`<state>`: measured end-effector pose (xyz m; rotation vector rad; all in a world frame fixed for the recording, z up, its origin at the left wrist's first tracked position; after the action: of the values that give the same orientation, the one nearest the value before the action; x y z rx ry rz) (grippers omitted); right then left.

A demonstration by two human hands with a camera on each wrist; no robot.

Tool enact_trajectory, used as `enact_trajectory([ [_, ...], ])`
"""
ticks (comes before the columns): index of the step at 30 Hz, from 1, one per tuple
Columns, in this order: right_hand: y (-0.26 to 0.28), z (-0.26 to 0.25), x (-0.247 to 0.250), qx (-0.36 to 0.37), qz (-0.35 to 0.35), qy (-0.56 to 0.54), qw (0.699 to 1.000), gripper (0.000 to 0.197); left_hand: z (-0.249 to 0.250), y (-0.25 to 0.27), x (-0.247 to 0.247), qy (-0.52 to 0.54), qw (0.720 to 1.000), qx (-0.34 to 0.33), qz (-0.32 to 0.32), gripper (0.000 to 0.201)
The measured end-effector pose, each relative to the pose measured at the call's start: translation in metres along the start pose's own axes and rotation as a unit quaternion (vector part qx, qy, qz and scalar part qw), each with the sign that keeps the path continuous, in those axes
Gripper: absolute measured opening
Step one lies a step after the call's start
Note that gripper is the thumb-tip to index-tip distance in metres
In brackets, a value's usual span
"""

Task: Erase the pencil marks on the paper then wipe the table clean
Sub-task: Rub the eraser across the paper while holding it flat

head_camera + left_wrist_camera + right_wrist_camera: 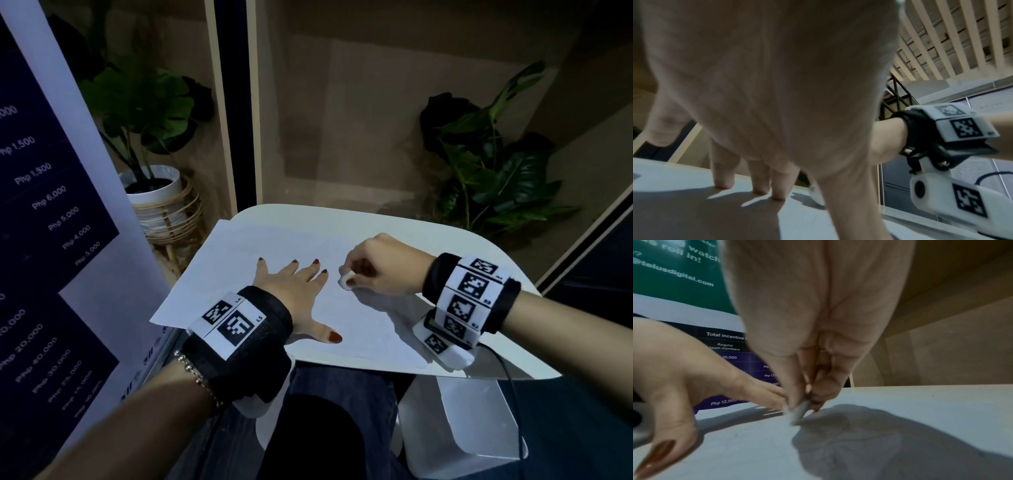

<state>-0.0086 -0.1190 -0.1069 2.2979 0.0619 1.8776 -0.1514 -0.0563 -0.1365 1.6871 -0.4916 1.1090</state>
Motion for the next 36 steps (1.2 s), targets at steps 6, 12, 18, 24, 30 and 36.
enact_trajectory([
  [6, 0.007, -0.019, -0.006, 0.037, -0.022, -0.043, 0.998, 0.015, 0.000, -0.001, -0.001, 0.004, 1.000, 0.002, -0.003, 0.108],
  [12, 0.005, -0.043, -0.017, 0.057, -0.002, -0.057, 0.997, 0.016, -0.003, -0.002, -0.004, 0.027, 0.999, 0.015, -0.015, 0.114],
  [18, 0.001, -0.018, 0.002, -0.031, 0.001, -0.010, 0.999, 0.017, -0.004, 0.000, -0.005, 0.016, 0.999, 0.036, -0.009, 0.118],
  [24, -0.004, -0.036, -0.012, -0.006, -0.028, -0.078, 0.997, 0.016, -0.004, -0.001, -0.006, 0.013, 0.998, 0.051, -0.015, 0.119],
  [30, -0.003, -0.007, 0.012, -0.071, -0.043, -0.009, 0.996, 0.027, -0.005, 0.000, -0.007, 0.021, 0.999, 0.049, -0.002, 0.119],
  [36, -0.007, -0.038, -0.004, 0.004, -0.066, -0.053, 0.996, 0.018, -0.007, 0.000, -0.010, 0.033, 0.998, 0.050, -0.002, 0.120],
])
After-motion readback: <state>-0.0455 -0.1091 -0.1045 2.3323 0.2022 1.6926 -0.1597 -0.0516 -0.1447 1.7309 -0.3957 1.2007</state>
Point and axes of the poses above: each hand's wrist, its own y-axis away from the middle knuckle, its own x-axis out of the back of the hand, z = x × y, the point moved 4 cm from there along -y, towards the middle knuckle, and after that the axes turned 5 degrees about -z, right-handed, at the moved point
